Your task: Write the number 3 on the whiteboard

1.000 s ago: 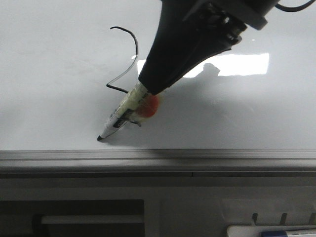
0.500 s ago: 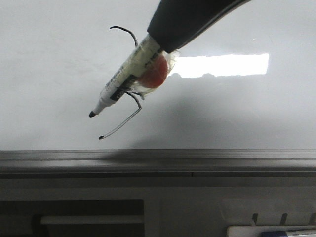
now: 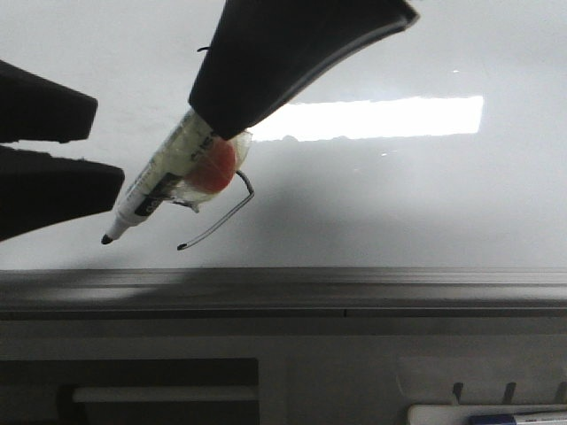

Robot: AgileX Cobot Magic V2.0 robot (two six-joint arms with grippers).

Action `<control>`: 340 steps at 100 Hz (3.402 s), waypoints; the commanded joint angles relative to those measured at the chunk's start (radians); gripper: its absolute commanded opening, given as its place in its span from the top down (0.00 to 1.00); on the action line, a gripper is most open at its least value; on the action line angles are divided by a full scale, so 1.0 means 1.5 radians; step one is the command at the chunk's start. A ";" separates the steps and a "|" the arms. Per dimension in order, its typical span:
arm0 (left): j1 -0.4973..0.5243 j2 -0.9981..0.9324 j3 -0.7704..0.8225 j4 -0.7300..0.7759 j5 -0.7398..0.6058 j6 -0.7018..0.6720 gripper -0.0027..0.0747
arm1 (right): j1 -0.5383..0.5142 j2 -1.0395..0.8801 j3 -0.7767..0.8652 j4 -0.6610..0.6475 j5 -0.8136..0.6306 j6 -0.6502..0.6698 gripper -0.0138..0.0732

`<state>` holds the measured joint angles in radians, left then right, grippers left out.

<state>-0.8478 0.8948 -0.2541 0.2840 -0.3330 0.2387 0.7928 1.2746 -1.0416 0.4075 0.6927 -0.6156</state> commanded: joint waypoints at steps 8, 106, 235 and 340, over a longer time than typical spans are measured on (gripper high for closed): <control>-0.006 0.024 -0.018 -0.004 -0.061 -0.008 0.56 | 0.001 -0.011 -0.034 0.020 -0.038 0.000 0.89; -0.005 0.059 -0.018 -0.005 -0.073 -0.007 0.99 | 0.009 -0.009 -0.048 0.067 0.014 0.000 0.89; -0.005 0.097 -0.038 -0.767 -0.049 -0.008 0.99 | 0.006 -0.031 -0.048 0.046 -0.229 -0.007 0.15; -0.005 0.004 -0.036 -0.764 -0.031 0.031 0.47 | 0.006 -0.048 -0.046 0.029 -0.211 -0.007 0.72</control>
<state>-0.8557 0.9594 -0.2879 -0.8689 -0.3488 0.2665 0.8033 1.2491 -1.0808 0.4555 0.4272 -0.6214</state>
